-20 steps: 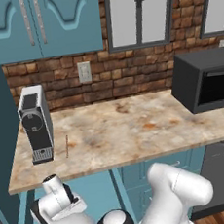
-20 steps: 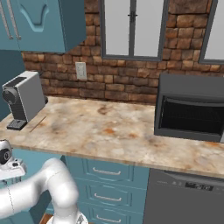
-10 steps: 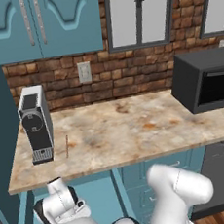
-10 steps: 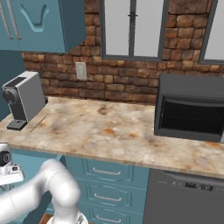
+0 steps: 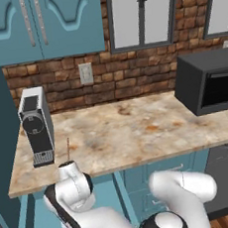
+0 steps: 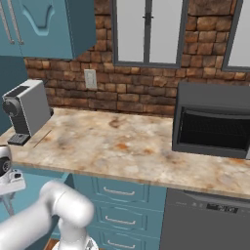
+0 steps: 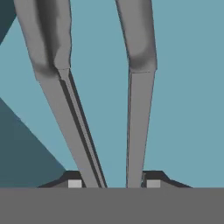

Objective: Pick the tongs from the drawer and place it on the counter.

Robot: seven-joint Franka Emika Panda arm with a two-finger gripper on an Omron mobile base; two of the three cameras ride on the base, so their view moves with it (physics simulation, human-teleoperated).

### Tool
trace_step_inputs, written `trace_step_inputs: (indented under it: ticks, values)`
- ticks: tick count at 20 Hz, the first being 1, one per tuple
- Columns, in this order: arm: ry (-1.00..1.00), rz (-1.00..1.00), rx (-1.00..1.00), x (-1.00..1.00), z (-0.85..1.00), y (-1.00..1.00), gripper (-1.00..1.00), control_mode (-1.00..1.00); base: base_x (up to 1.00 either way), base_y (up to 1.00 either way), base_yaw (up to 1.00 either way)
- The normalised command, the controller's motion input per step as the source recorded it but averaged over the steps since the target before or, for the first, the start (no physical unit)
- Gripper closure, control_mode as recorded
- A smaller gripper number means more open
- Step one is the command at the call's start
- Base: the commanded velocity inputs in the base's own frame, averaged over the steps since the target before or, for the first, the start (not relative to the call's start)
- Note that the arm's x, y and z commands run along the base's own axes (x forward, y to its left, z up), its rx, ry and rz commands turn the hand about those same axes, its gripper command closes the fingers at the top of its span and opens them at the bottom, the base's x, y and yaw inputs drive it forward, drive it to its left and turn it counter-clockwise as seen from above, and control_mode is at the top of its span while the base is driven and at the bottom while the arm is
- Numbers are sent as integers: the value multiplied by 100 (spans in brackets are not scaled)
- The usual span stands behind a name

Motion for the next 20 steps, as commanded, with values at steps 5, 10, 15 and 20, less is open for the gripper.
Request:
trace_step_inputs:
  ticks: [5, 10, 15, 20]
  values:
    - [-15, 19, 19, 1, 100, -2, 100, -100, 0, 0, 0]
    - [-25, 2, 22, 23, 100, -6, 100, -100, 0, 0, 0]
    - [-28, -2, 30, 59, 100, -51, 100, -100, 0, 0, 0]
    - [-22, -15, 30, 90, 80, -70, 100, -100, 0, 0, 0]
